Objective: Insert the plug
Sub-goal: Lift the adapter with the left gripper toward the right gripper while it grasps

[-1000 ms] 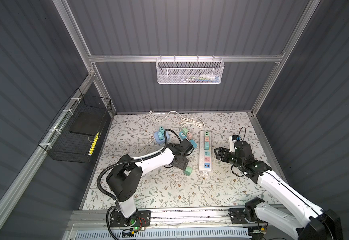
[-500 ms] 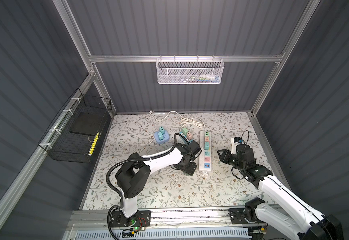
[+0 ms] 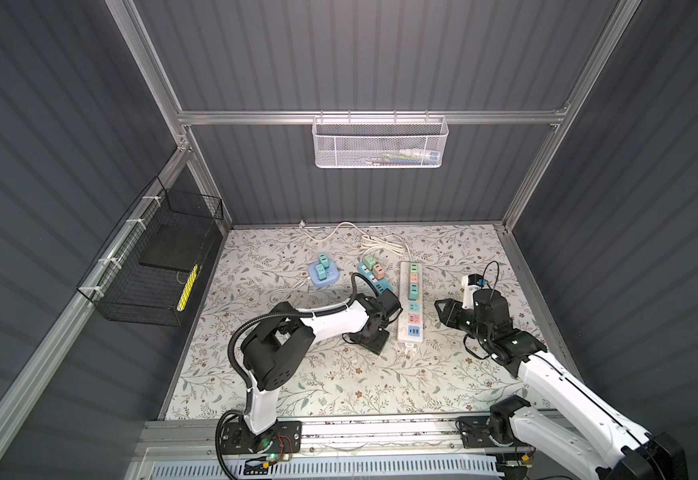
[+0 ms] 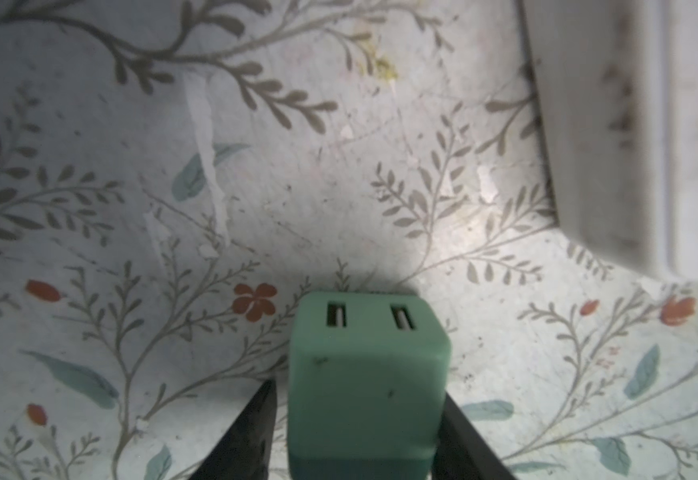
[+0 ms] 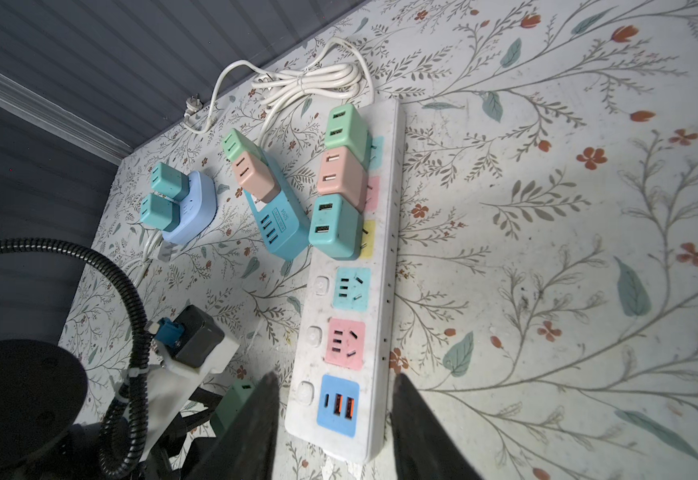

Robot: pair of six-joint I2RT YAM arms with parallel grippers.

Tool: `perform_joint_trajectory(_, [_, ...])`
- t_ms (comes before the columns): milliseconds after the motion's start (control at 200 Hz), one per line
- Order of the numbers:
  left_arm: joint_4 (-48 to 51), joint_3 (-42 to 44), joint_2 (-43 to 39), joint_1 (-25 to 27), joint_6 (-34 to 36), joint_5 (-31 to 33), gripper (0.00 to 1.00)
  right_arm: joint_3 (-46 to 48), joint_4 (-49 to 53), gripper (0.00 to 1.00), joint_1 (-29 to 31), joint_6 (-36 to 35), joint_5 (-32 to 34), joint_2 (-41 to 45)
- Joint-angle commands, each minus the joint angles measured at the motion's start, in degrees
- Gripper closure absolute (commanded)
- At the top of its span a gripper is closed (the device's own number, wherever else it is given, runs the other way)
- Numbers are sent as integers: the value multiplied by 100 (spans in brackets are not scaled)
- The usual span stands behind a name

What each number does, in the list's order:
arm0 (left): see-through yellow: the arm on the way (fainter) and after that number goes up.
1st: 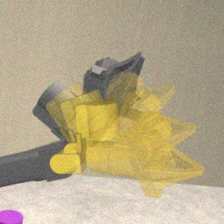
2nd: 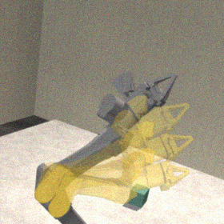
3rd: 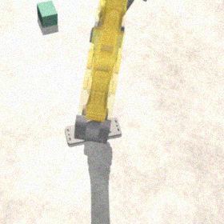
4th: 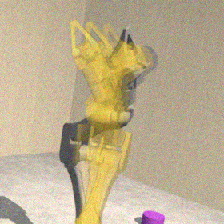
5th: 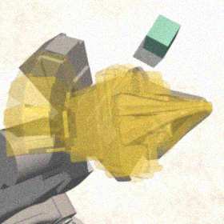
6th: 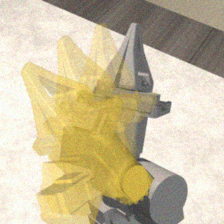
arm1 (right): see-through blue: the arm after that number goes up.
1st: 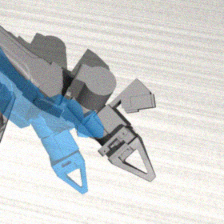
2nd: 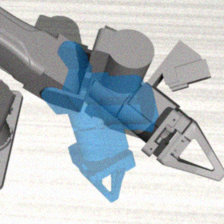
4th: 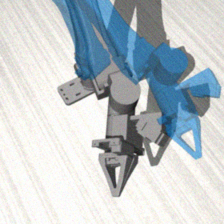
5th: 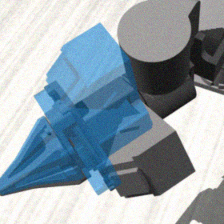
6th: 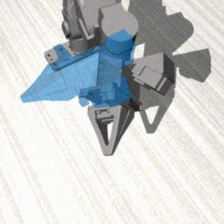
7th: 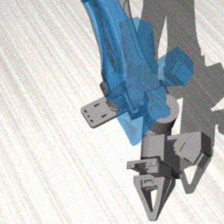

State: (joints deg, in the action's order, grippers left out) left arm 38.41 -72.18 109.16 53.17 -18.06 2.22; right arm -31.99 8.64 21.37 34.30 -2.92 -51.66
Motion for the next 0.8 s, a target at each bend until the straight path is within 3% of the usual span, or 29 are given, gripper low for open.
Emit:
perform_joint_trajectory(0, [-288, 244, 82, -13, 237, -20, 41, 133, 47, 52, -18, 38, -76, 116])
perform_joint_trajectory(225, [-214, 188, 147, -17, 554, 316, 35, 261, 60, 51, -27, 125, -148, 257])
perform_joint_trajectory(520, [-584, 722, -413, -7, 618, 262, 69, 195, 160, 52, -27, 37, -415, 210])
perform_joint_trajectory(650, [-2117, 1712, -1511, 64, 842, 220, 70, 21, 324, 55, -23, -180, -1222, -106])
perform_joint_trajectory(795, [-5433, 3575, -2923, 281, 1241, 183, 73, 62, 159, 57, 40, -243, -1975, 116])
